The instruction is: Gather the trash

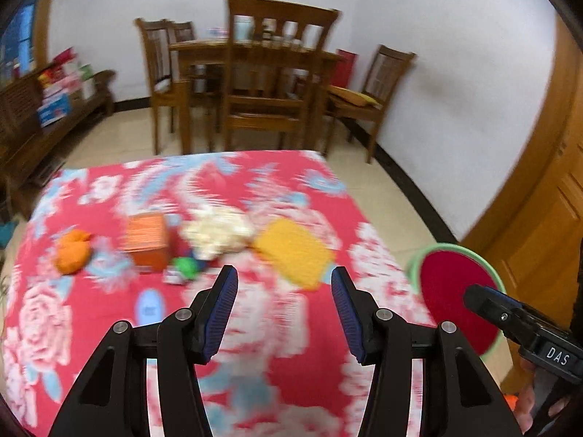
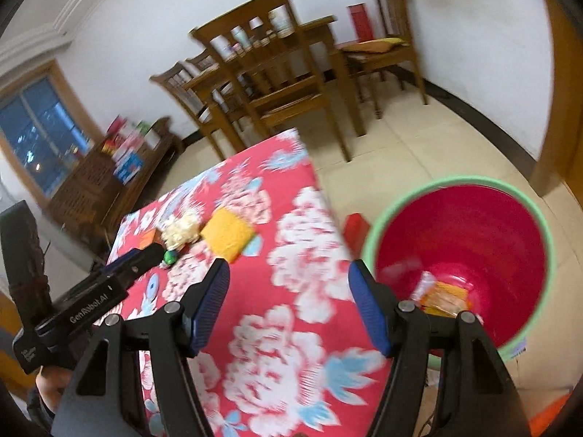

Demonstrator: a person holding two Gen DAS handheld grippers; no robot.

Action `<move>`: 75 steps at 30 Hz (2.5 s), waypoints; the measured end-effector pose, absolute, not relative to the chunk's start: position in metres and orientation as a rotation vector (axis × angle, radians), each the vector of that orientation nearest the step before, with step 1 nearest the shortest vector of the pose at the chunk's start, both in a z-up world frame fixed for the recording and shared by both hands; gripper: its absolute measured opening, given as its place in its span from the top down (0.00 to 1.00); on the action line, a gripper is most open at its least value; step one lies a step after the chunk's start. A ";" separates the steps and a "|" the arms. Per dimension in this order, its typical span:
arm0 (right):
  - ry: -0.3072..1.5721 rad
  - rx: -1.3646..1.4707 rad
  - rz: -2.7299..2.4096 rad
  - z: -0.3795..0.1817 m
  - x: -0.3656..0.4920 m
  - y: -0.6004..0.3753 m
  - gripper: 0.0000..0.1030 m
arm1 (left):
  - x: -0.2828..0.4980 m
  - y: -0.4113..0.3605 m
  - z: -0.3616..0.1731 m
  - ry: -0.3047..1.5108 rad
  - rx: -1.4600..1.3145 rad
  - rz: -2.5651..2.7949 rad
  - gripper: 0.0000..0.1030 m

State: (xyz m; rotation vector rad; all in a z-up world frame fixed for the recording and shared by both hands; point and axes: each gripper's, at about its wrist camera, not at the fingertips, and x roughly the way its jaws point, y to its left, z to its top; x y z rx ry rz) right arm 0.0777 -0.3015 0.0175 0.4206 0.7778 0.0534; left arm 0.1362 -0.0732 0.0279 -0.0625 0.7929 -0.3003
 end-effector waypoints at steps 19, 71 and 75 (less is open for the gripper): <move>0.919 0.257 0.141 -0.024 0.188 -0.208 0.33 | 0.202 0.083 -0.015 0.850 -0.119 0.022 0.47; 0.877 0.256 0.175 -0.035 0.192 -0.211 0.89 | 0.190 0.070 -0.006 0.776 -0.102 -0.081 0.66; 0.851 0.275 0.180 -0.024 0.177 -0.217 0.89 | 0.177 0.057 0.004 0.768 -0.103 -0.129 0.66</move>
